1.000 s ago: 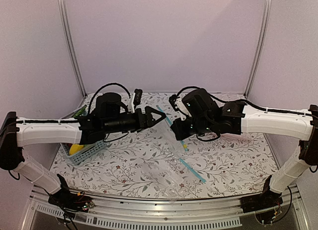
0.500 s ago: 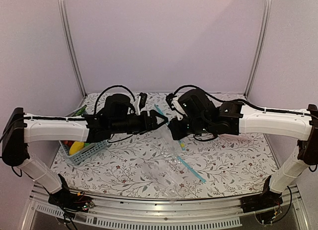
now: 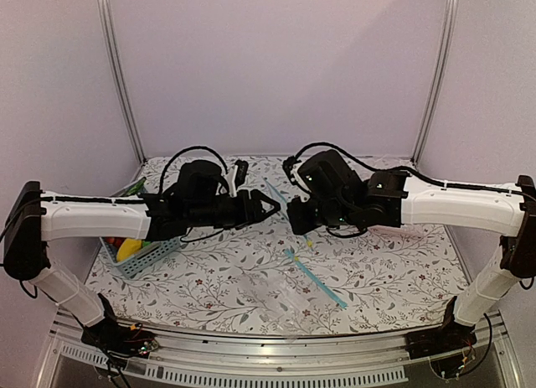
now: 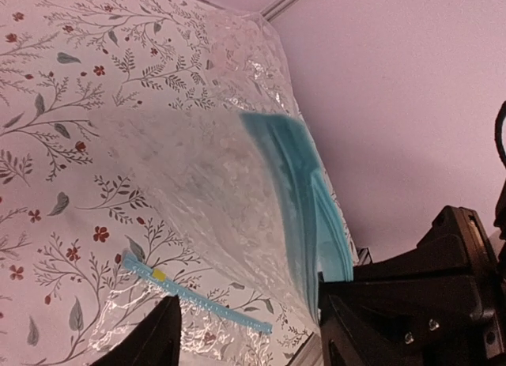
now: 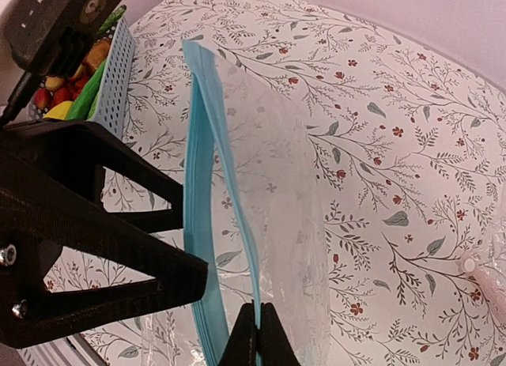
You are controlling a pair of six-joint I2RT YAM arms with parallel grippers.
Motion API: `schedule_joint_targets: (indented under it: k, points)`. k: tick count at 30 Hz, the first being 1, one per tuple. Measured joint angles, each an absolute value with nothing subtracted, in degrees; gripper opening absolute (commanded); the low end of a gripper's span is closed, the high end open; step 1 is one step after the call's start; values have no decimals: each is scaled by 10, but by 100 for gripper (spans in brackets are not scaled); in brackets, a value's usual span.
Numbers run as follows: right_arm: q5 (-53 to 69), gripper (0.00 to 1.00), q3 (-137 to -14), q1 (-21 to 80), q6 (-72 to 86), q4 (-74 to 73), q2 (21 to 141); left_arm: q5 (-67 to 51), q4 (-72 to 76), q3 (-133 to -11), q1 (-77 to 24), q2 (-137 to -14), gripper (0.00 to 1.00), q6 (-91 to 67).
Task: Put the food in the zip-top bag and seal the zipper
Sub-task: Open the zipper food storage bag at the center of the board.
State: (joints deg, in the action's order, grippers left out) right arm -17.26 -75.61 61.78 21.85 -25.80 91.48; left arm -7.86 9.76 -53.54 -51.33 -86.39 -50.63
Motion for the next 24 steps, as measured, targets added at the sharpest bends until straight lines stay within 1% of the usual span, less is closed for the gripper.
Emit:
schedule_joint_targets:
  k: [3,10,12,16,19,24]
  points:
    - [-175,0,-758,619,218,-260,917,-79,95,-535,-513,-864,53,-507]
    - [-195,0,-773,632,215,-269,931,-79,92,-547,-514,-885,51,-506]
    - [-205,0,-779,638,213,-270,936,-78,89,-555,-514,-896,47,-506]
    - [-222,0,-788,646,209,-279,943,-74,86,-561,-514,-909,35,-508]
    - [-240,0,-793,648,211,-287,946,-70,86,-561,-514,-911,31,-507]
    - [-271,0,-793,649,227,-301,949,-69,83,-561,-514,-911,17,-506]
